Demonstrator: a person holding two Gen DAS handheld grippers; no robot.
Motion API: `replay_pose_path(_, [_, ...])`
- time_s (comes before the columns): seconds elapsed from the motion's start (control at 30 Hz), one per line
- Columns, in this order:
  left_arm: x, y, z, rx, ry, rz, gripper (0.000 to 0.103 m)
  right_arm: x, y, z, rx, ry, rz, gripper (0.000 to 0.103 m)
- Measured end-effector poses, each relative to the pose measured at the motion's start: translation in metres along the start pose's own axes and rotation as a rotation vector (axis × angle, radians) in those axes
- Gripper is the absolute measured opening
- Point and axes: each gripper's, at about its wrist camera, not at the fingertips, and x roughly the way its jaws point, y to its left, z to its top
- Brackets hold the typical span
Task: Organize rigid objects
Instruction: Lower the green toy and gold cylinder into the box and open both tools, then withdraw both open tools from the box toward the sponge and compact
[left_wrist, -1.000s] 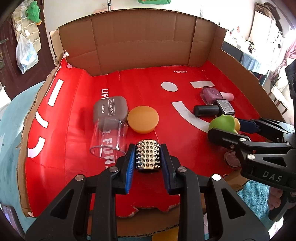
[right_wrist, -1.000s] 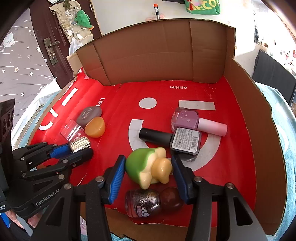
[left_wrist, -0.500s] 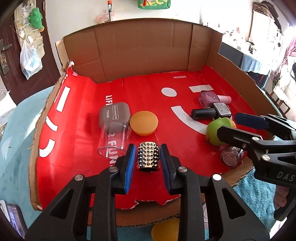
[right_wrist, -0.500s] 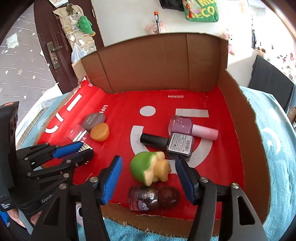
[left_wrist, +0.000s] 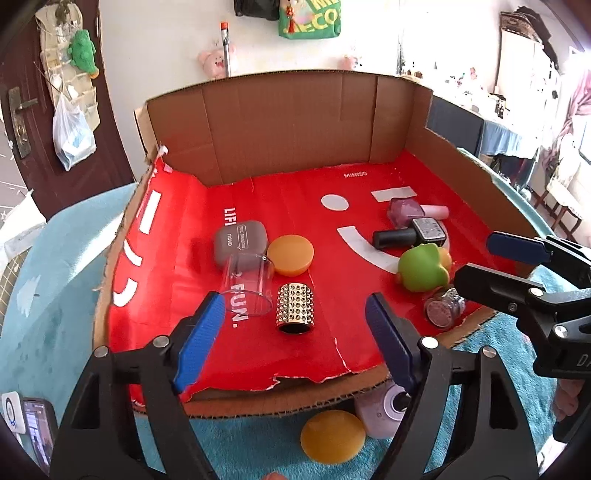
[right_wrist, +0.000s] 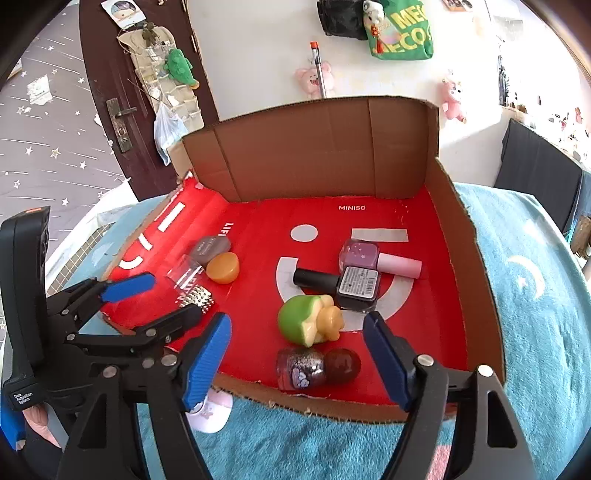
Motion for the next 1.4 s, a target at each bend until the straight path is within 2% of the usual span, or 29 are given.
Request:
replay_pose_path(0.2, [-0.009, 0.0, -0.003, -0.002, -0.009, 0.0, 0.079, -0.014, 0.004, -0.004, -0.003, -0.025, 0.001, 0.083])
replay_pose_path(0.27, [-0.014, 0.001, -0.005, -0.012, -0.012, -0.004, 0.085, -0.019, 0.005, -0.006, -0.004, -0.034, 0.003, 0.085])
replay_pose_path(0.33, [-0.018, 0.002, -0.007, -0.022, -0.02, -0.009, 0.098, -0.023, 0.007, -0.007, -0.004, -0.042, 0.01, 0.089])
replay_pose_path(0.6, [-0.038, 0.002, -0.015, -0.033, -0.048, -0.017, 0.103, -0.041, 0.017, -0.015, -0.021, -0.078, 0.028, 0.103])
replay_pose_path(0.83, [-0.057, 0.006, -0.024, -0.052, -0.089, -0.008, 0.103, -0.056, 0.024, -0.023, -0.032, -0.105, 0.032, 0.103])
replay_pose_path(1.0, [-0.065, 0.007, -0.033, -0.049, -0.093, -0.021, 0.103, -0.063, 0.026, -0.03, -0.017, -0.116, 0.04, 0.103])
replay_pose_path(1.17, [-0.071, 0.004, -0.046, -0.04, -0.099, -0.001, 0.103, -0.068, 0.029, -0.038, -0.018, -0.114, 0.047, 0.103])
replay_pose_path(1.4, [-0.069, 0.009, -0.06, -0.084, -0.063, -0.054, 0.103, -0.074, 0.033, -0.049, -0.02, -0.115, 0.043, 0.103])
